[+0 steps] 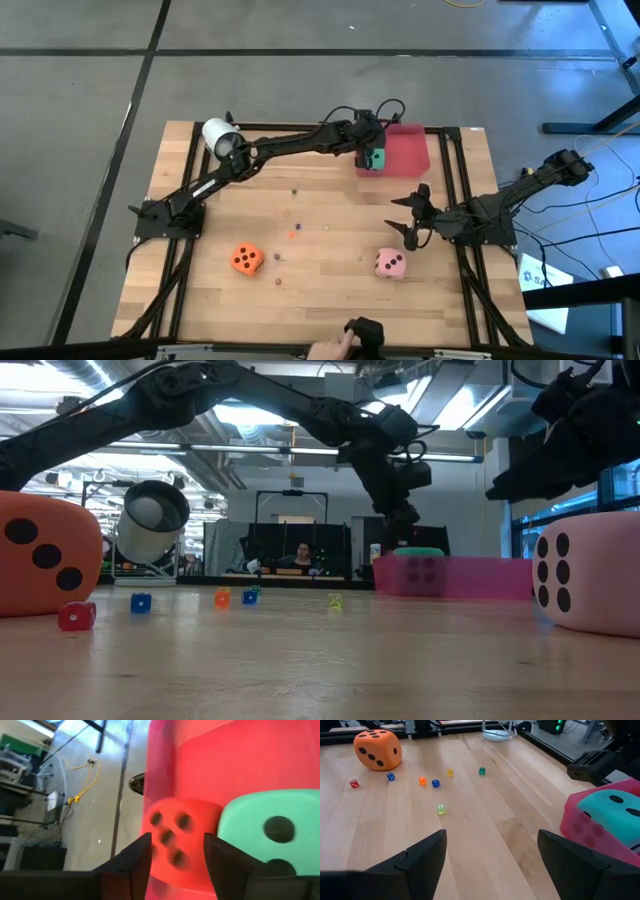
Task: Pick & Place Dice
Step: Put the large pink dice into the red bin
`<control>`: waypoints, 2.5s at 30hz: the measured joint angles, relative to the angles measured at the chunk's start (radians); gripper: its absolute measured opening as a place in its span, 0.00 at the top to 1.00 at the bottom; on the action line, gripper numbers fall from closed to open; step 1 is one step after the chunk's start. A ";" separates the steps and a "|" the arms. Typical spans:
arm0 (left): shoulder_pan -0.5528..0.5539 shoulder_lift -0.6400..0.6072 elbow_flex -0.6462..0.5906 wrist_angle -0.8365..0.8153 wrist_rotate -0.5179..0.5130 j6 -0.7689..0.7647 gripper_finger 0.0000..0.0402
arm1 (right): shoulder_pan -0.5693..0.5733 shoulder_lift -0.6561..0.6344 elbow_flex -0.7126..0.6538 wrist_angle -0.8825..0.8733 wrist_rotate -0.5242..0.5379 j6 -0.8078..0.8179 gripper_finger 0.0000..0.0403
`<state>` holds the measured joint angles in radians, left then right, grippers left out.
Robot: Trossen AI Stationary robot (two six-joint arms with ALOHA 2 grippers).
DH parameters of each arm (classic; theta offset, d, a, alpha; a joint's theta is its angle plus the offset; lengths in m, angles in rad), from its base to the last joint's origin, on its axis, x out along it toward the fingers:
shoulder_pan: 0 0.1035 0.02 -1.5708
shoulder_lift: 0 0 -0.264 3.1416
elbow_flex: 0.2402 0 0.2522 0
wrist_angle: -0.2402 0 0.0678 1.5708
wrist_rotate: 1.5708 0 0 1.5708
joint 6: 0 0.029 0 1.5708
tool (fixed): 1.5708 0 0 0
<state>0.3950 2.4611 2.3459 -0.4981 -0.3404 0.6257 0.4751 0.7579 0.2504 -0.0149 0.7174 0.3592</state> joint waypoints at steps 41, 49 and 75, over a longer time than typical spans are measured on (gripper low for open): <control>-0.310 -0.747 -0.365 -0.676 0.102 -0.540 0.60 | 0.011 -0.005 0.282 0.065 -0.100 -0.422 0.23; -0.446 -1.080 -0.838 -0.423 0.009 -0.674 0.64 | 0.011 -0.005 0.332 -0.089 -0.268 -0.309 0.23; -0.687 -1.358 -1.606 0.501 -0.062 -0.761 0.64 | 0.322 0.601 0.750 -0.726 -0.159 0.395 0.23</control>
<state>-0.2917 1.1031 0.7399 0.0027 -0.4019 -0.1352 0.7975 1.3594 1.0003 -0.7406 0.5588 0.7546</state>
